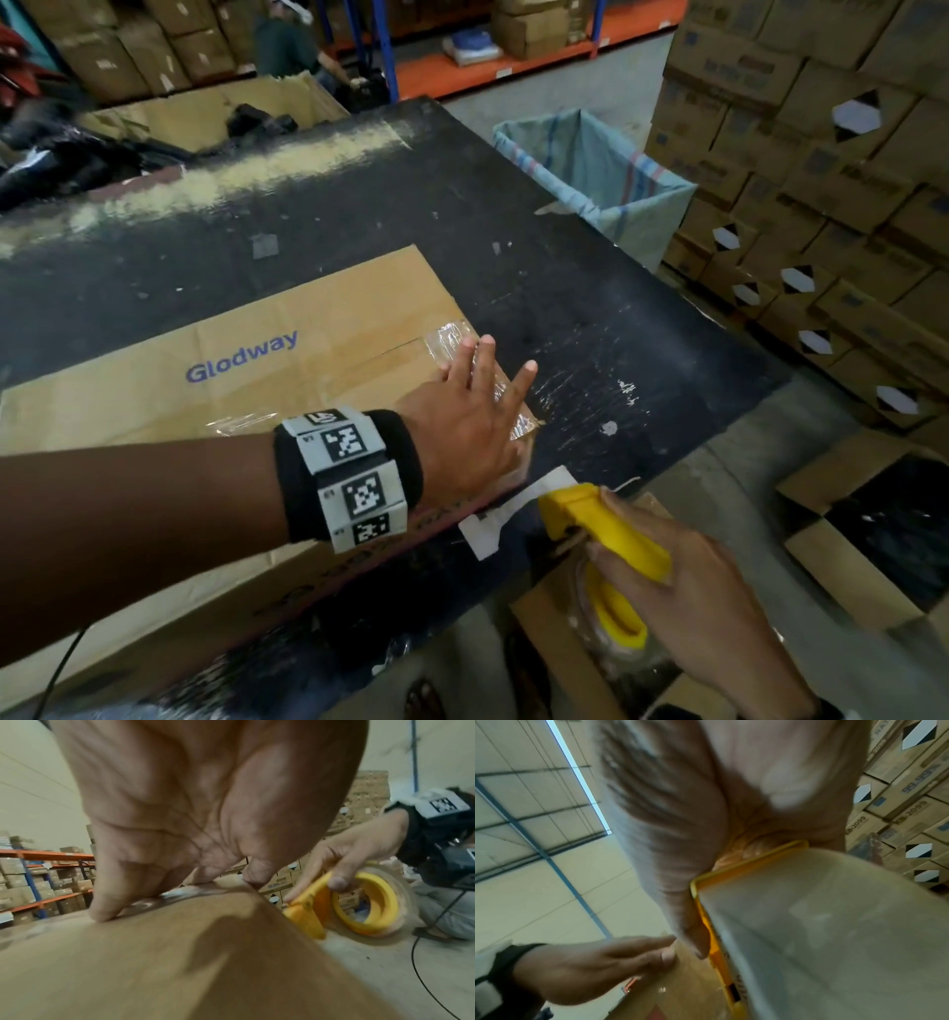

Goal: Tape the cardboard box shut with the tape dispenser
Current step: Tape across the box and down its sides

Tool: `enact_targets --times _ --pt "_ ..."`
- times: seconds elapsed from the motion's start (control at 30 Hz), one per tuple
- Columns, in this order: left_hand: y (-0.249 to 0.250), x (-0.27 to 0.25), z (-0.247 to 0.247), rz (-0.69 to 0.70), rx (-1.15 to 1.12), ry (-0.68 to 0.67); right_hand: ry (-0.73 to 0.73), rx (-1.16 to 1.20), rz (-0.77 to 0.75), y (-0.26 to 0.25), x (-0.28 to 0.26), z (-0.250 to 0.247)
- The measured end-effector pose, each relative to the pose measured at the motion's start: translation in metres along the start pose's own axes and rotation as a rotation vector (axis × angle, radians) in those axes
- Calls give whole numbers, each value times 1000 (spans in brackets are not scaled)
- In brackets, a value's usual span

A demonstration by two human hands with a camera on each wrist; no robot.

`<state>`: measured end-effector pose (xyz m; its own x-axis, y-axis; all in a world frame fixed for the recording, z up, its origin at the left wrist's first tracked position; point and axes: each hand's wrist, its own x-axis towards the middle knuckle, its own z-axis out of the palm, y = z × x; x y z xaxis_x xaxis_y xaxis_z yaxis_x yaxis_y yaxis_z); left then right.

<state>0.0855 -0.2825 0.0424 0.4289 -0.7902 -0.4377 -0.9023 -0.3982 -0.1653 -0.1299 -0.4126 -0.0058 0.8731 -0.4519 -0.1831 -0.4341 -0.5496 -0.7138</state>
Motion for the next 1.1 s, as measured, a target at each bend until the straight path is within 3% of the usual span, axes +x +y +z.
enact_targets --times 0.1,0.27,0.37,0.47,0.6,0.73,0.97,1.03,1.1 --pt "7 1 -2 -35 -15 -10 118 89 12 8 3 -14" --pt "-10 -15 0 19 -253 13 242 231 -170 -12 16 -38" --pt "-25 -51 14 -29 -398 136 241 321 -273 -33 29 -45" --pt "-40 -108 44 -180 -513 300 224 400 -402 -61 43 -39" --pt "-68 -190 94 -433 -555 388 98 504 -560 -105 58 -10" --pt "-85 -242 139 -612 -600 365 -7 584 -679 -151 60 33" --pt "-57 -223 160 -716 -454 326 -64 574 -736 -203 40 104" --pt "-49 -215 157 -688 -523 351 -50 557 -737 -213 29 122" --pt "-57 -221 154 -649 -746 441 -27 548 -735 -220 18 135"
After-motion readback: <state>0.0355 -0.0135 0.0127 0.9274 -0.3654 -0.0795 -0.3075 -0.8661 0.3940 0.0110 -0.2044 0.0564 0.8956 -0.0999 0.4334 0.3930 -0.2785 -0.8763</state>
